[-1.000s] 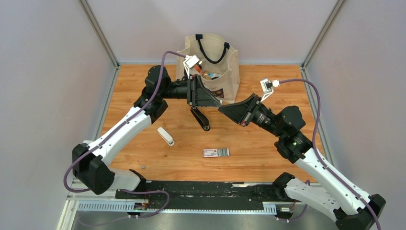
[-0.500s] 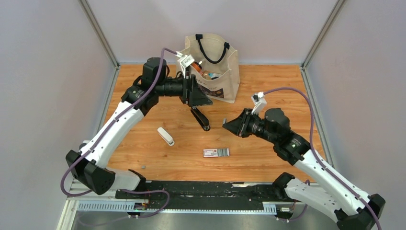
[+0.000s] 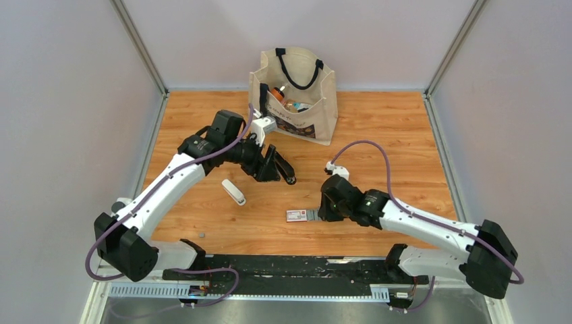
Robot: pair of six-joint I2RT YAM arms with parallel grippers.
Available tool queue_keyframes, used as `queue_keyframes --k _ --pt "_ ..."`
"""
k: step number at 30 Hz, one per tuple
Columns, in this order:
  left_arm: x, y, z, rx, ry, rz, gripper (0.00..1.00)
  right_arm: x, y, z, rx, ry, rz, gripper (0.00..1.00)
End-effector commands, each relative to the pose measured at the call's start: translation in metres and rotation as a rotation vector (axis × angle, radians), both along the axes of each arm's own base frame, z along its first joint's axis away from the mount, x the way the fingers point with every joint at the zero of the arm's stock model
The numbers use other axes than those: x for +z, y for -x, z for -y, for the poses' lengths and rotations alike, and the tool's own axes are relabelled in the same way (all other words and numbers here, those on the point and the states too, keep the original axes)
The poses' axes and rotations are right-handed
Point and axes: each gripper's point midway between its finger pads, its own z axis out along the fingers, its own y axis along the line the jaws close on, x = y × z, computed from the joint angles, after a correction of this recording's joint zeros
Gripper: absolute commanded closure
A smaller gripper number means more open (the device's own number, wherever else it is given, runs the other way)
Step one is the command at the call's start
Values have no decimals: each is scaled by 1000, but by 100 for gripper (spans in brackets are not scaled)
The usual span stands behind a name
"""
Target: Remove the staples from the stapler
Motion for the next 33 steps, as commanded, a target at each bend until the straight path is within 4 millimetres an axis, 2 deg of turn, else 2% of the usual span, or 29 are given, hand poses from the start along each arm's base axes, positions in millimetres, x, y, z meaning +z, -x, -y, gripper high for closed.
queue_keyframes --k 1,6,10,19,33 --pt "3 -2 -10 -30 -34 118 21 2 -13 -2 -52 90 52 100" --pt "-6 -3 -12 -44 -47 135 22 -13 -15 -10 -24 158 33 100" --pt "-11 -2 -12 -48 -51 126 22 -17 -16 -21 -1 151 20 100" --pt "-7 -1 -11 -47 -44 118 22 -30 -11 -36 44 136 -37 99" --pt "-9 -1 -11 -46 -47 120 23 -39 -13 -38 51 175 -64 97"
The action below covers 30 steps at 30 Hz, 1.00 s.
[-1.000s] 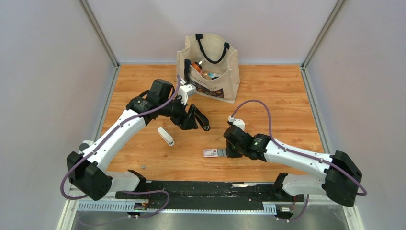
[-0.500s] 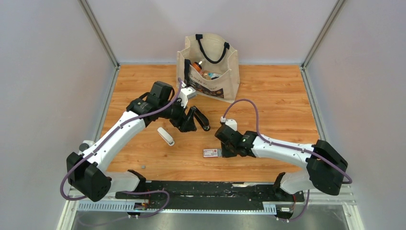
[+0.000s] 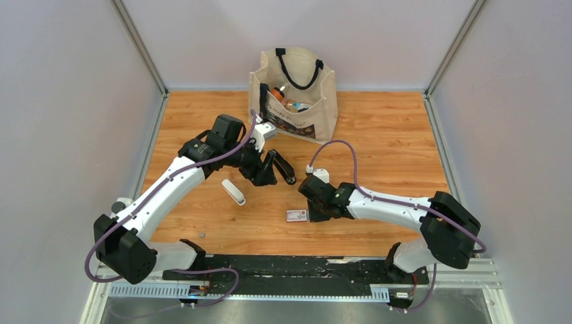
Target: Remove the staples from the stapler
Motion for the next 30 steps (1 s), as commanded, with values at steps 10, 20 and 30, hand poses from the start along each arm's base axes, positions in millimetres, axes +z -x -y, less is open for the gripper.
queue_keyframes --k 10,20,30 --pt "13 -2 1 -14 29 62 23 5 -5 -12 13 -30 7 97" --pt "15 0 1 -16 39 67 24 3 -4 -7 6 -29 -8 96" --pt "14 0 2 -15 44 61 25 -1 -6 2 -4 17 -7 96"
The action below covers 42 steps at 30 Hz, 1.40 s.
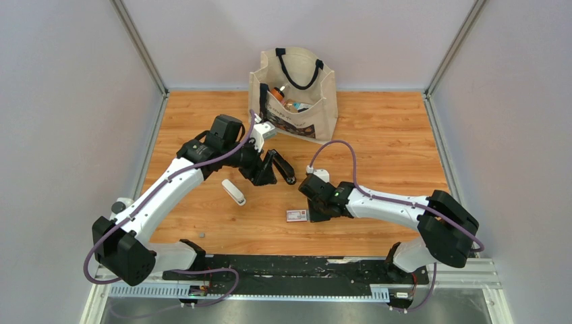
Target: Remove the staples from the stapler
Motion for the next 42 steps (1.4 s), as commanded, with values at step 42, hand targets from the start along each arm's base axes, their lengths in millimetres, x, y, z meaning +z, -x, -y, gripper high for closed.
queue_keyframes --k 42 --pt "10 1 2 -19 37 40 26 3 -9 -10 76 14 -4 96"
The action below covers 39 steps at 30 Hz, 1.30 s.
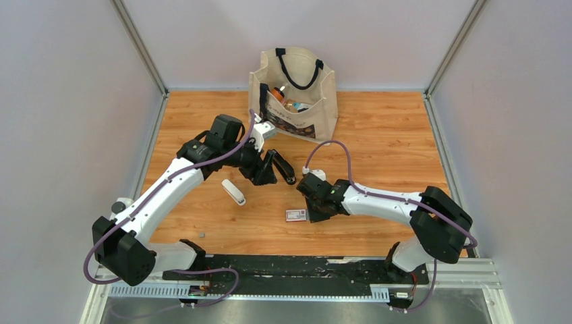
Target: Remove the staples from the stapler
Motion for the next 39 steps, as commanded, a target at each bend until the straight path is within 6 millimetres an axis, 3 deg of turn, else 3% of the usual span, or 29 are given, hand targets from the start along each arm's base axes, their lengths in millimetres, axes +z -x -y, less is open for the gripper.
queue_keyframes --k 1,8,20,26,36,39 --pt "9 1 2 -17 29 36 26 11 -9 -13 19 -34 23 96" --pt "10 3 1 -18 30 40 26 9 -11 -11 19 -22 17 96" --pt "13 6 1 -23 42 39 26 8 -14 -9 22 -22 7 84" --pt "14 6 1 -25 44 43 26 8 -14 -10 29 -20 3 84" --pt "15 5 1 -23 45 42 26 9 -12 -10 34 -23 -4 65" --pt "15 6 2 -23 47 40 26 11 -12 -10 33 -25 1 64"
